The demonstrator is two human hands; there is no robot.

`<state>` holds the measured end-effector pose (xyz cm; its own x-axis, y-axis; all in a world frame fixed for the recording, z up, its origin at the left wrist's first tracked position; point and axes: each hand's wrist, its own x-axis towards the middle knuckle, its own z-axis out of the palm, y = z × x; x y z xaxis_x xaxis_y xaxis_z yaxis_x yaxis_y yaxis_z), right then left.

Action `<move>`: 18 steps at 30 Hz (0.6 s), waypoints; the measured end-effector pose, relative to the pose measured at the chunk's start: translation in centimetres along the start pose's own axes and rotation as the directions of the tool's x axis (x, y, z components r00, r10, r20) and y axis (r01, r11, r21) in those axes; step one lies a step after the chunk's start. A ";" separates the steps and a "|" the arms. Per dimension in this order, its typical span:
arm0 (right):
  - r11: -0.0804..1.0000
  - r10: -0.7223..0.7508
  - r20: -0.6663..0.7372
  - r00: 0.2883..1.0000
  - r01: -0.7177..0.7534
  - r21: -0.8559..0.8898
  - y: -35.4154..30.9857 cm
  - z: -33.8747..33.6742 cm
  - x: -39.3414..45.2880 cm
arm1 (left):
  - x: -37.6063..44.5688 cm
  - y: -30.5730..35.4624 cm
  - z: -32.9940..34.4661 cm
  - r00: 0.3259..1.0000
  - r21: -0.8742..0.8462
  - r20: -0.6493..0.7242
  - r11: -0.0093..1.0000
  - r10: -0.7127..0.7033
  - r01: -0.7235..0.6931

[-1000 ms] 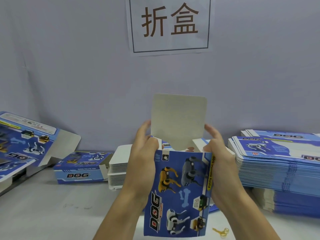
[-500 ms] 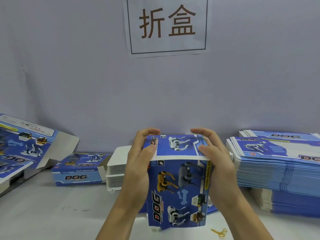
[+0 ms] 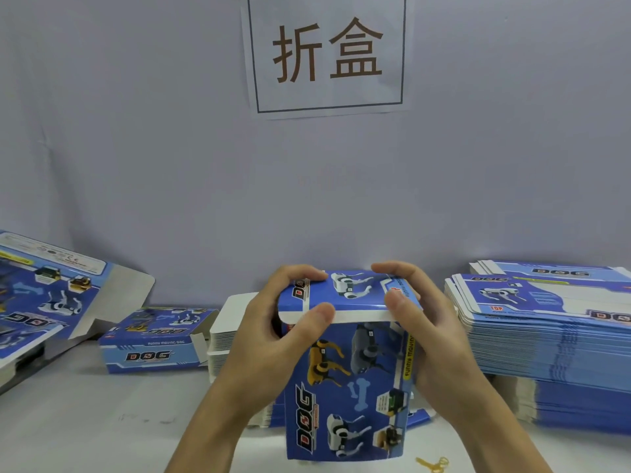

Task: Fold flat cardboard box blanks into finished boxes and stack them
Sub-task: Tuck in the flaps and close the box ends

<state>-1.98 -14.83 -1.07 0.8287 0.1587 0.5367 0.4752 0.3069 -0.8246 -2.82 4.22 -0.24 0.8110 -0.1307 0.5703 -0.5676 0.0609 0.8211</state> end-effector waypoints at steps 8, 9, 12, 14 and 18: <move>0.987 -0.114 -0.080 0.990 0.104 -0.119 0.0 0.7 0.0 | 0.1 0.0 -0.1 0.995 -0.021 -0.057 0.996 0.081 -0.082; 0.985 -0.130 -0.086 0.988 0.119 -0.128 0.0 0.9 0.0 | 0.1 0.0 0.0 0.994 -0.039 -0.065 0.995 0.090 -0.093; 0.997 -0.076 -0.022 0.997 0.076 0.006 0.1 1.1 -0.2 | 0.2 0.0 0.5 0.993 -0.081 -0.082 0.993 0.080 -0.087; 0.990 -0.018 0.040 0.999 0.012 0.143 0.0 1.1 -0.4 | 0.3 0.0 1.0 0.995 -0.140 -0.101 0.990 0.017 -0.031; 0.994 -0.014 -0.066 0.998 0.021 0.106 0.0 1.3 -0.1 | 0.6 0.0 1.6 0.990 -0.159 -0.142 0.987 -0.010 -0.013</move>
<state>-2.44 -13.61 -0.86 0.8396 0.0915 0.5354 0.4588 0.4080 -0.7893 -2.59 2.57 0.06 0.8286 0.0104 0.5597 -0.5480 0.2193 0.8072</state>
